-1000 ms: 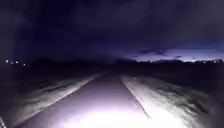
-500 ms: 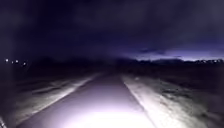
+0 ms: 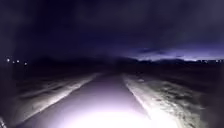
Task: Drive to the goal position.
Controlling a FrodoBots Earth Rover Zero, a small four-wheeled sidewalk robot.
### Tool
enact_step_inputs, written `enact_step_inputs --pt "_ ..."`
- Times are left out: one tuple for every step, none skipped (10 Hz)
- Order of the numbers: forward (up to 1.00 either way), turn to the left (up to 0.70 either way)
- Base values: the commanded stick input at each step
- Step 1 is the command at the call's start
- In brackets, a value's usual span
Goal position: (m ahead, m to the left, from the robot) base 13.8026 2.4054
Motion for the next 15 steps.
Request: enact_step_inputs --pt "0.85 0.0" --pt "0.85 0.0" --pt "0.85 0.0" --pt "0.85 0.0" --pt "0.85 0.0" --pt "0.85 0.01" --pt "0.85 0.15" --pt "0.85 0.29" --pt "0.85 0.19" --pt "0.85 0.08" --pt "0.85 0.0" --pt "0.85 0.0" --pt "0.85 0.0" --pt "0.85 0.0" --pt "0.85 0.0"
